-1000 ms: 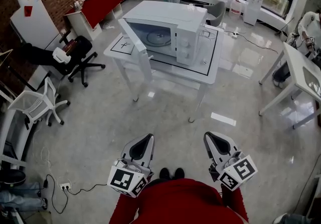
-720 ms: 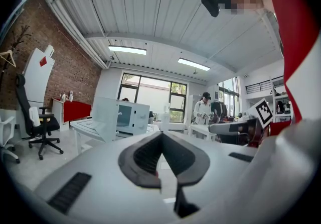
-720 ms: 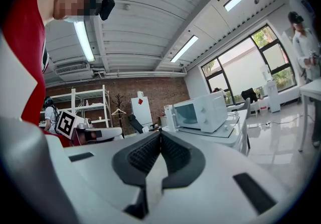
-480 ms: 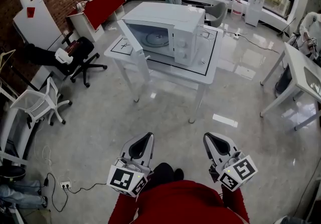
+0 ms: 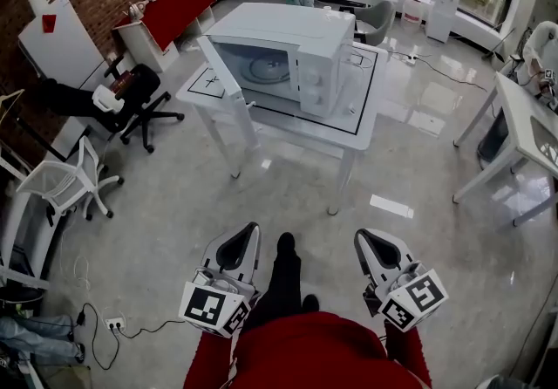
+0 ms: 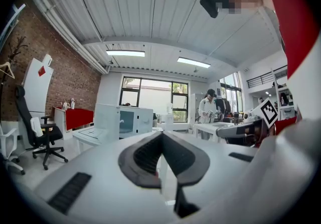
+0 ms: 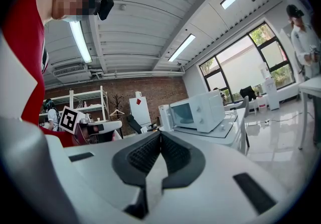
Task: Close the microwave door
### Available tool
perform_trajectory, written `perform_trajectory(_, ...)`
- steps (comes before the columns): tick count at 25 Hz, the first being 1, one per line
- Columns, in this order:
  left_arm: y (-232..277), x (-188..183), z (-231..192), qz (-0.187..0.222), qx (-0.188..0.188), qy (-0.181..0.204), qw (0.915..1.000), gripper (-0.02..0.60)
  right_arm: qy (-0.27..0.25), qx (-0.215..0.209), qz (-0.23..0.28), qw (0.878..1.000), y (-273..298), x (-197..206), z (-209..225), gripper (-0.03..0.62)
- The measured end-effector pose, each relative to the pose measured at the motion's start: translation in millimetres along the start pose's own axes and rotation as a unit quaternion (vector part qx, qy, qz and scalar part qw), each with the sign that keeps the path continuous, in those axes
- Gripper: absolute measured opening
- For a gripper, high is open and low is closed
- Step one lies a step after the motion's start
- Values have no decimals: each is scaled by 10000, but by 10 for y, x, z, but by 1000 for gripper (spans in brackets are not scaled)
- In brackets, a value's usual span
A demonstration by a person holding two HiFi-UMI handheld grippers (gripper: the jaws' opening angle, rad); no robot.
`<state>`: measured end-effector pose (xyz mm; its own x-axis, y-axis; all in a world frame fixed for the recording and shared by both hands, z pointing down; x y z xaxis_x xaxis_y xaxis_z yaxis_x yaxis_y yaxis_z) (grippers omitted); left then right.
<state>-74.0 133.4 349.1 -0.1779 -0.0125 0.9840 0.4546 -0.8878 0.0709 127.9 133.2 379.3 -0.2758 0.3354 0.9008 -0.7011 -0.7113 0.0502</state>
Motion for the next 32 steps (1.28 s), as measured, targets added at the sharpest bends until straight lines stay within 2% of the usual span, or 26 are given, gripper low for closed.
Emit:
perform_trajectory(8, 459, 128, -422, -34, 66, -99, 9999, 11, 67, 99, 4, 9999, 496, -118, 231, 14)
perform_trajectory(13, 898, 188, -954, 32, -77, -63, 9999, 11, -40, 190, -35, 9998, 1029, -271, 466, 14)
perform_trajectory(17, 1149, 336, -1298, -153, -248, -112, 9995, 12, 38, 315, -92, 9995, 1361, -336, 660, 15)
perform_trajectory(18, 1210, 377, -1358, -257, -262, -105, 9993, 35, 44, 335, -109, 9994, 1431, -359, 700, 14)
perform_trajectory(21, 1395, 494, -1517, -588, -275, -52, 9979, 188, 54, 381, -160, 9991, 1651, -435, 810, 14)
perform_trajectory(24, 1512, 543, -1638, -654, -161, -148, 9976, 220, 86, 387, -216, 9990, 1853, -477, 851, 14)
perform_trajectory(32, 1742, 574, -1711, -615, 382, -304, 9969, 221, 105, 425, -307, 9986, 2127, -529, 936, 15)
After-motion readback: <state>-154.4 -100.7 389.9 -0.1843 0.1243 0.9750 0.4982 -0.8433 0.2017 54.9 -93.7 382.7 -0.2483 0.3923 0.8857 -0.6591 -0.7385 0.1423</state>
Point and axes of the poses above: the fingertips, and each gripper's own axes: y forward along the fingers, z to its right, x out of its underside, the point moved 2 cm from there along -y, backward along the fingers, and after that the axes turned 10 degrees about y, right-handed, at the moved point
